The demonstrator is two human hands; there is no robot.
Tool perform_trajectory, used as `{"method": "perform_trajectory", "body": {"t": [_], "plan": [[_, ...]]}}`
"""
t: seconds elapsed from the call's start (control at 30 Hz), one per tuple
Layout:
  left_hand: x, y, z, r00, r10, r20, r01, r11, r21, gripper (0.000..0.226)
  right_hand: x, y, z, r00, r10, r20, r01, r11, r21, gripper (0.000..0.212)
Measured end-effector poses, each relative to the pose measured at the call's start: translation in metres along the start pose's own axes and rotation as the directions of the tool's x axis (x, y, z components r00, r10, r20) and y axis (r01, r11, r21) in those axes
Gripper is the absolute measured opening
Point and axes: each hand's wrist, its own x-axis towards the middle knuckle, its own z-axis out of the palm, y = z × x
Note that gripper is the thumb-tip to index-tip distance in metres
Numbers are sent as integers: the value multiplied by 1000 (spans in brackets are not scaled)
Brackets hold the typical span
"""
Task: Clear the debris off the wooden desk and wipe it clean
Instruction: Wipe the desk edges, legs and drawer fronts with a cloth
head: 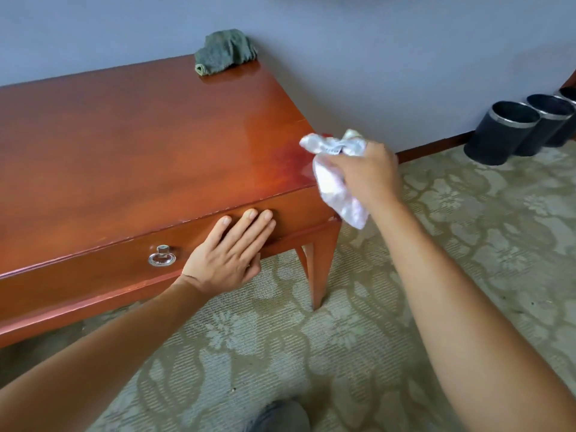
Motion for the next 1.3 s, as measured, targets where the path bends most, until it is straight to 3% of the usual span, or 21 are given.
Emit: {"method": "perform_trajectory", "body": {"t": [0.07, 0.13, 0.17, 0.23, 0.33, 0.43, 0.53, 0.63, 0.77, 0.83, 0.97, 1.07, 1.13, 1.2, 1.3], "plan": [[-1, 1, -7, 1000, -17, 12, 18, 996, -84, 74, -2, -10, 1, 991, -117, 64, 128, 971, -203, 41], [7, 2, -18, 999, -35, -3, 33, 960, -279, 61, -19, -16, -1, 944, -309, 118, 330, 901, -281, 35], [16, 1, -26, 999, -46, -25, 33, 924, -381, 52, -21, -14, -5, 927, -339, 157, 372, 884, -283, 33], [43, -11, -43, 991, -129, -29, 100, 872, -480, 43, -3, -12, -17, 935, -260, 243, 316, 919, -235, 33], [86, -43, -46, 958, -188, 216, 271, 840, -470, 61, 34, -22, -14, 939, -178, 293, 263, 923, -280, 33], [107, -62, -30, 880, -87, 467, 316, 841, -440, 82, 61, -39, 2, 928, -208, 310, 304, 903, -304, 35], [107, -60, -23, 842, -8, 539, 303, 834, -461, 85, 79, -38, 9, 945, -82, 318, 140, 976, -165, 48], [106, -58, -22, 831, 10, 556, 312, 820, -481, 83, 65, -24, 4, 939, 25, 342, -43, 998, 45, 49], [106, -58, -23, 815, 12, 580, 348, 790, -506, 81, 14, -12, -13, 893, -31, 448, -71, 976, 208, 66], [107, -57, -25, 803, 29, 595, 355, 778, -518, 77, 5, -1, -22, 910, -15, 414, -109, 956, 274, 55], [106, -58, -28, 779, 43, 625, 363, 783, -506, 74, 20, 33, -29, 924, 242, 297, -352, 844, 405, 35], [113, -55, -34, 724, 27, 689, 406, 790, -459, 77, 25, 41, -3, 849, 320, 421, -486, 786, 382, 26], [129, -47, -43, 664, 24, 747, 452, 783, -428, 80, 18, 49, 19, 824, 316, 471, -513, 768, 382, 28], [148, -37, -47, 615, 31, 788, 483, 775, -407, 84, 10, 57, 32, 846, 285, 451, -496, 732, 467, 10], [182, -23, -47, 574, 17, 818, 498, 786, -366, 87, 13, 80, 38, 891, 142, 431, -347, 825, 446, 31]]}}
